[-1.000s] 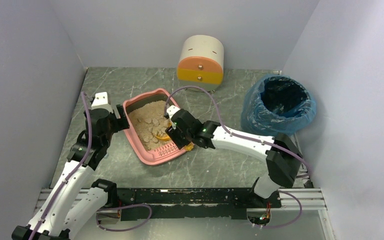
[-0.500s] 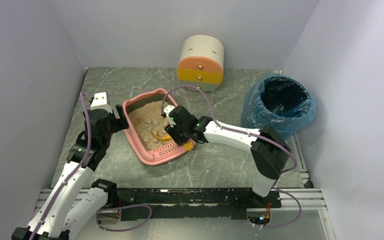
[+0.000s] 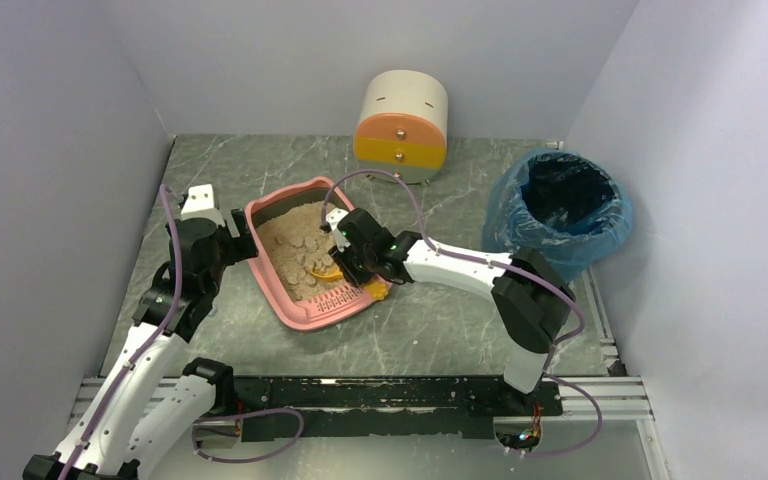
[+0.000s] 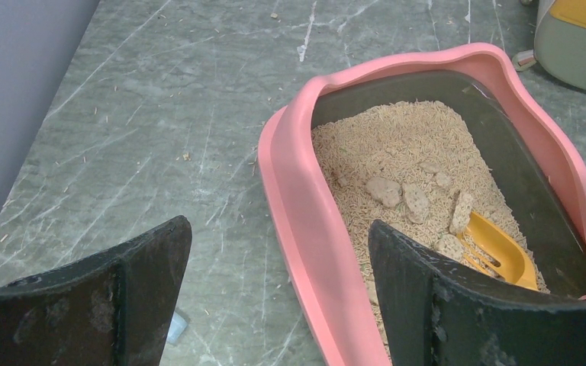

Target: Clean the litter box

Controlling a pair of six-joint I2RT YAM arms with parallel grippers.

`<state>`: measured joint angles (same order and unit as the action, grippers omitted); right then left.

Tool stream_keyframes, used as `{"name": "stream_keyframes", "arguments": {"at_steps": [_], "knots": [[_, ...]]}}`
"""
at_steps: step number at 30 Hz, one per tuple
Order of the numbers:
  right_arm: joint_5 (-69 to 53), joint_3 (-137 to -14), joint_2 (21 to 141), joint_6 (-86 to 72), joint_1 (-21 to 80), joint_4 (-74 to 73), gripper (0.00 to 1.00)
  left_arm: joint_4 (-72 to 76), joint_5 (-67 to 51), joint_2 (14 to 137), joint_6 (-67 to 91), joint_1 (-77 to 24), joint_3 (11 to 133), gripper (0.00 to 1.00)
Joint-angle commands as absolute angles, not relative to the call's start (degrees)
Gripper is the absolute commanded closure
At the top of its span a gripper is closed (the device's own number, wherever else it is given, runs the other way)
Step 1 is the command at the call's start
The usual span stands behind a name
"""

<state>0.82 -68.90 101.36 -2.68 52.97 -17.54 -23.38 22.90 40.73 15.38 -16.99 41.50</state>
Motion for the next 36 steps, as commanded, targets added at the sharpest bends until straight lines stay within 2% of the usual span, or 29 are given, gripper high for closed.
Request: {"name": "stream_keyframes", "arguments": {"at_steps": [1,6,13,26,36], "knots": [[0.3,-68.2,102.9,-2.7,51.7,-17.4,0.71,-21.6,23.4,40.6,14.8,-17.3,41.5,0.10],[0.3,-68.3,103.6,-2.3,51.4,-17.0,0.80,-21.6,23.1,40.7,14.8,-17.3,41.4,0.10],[1.1,-65.8,102.5,-1.7,51.4,-13.2,1.00,-21.6,23.0,40.8,14.8,-17.3,41.3,0.10],[1.5,-51.5,91.7,5.6,52.0,10.9,1.00,-21.4,22.6,41.3,14.4,-17.3,41.3,0.11],[2.2,-45.7,86.8,6.8,52.3,17.9,1.00,-21.5,22.4,41.4,14.7,-17.3,41.3,0.11]]}}
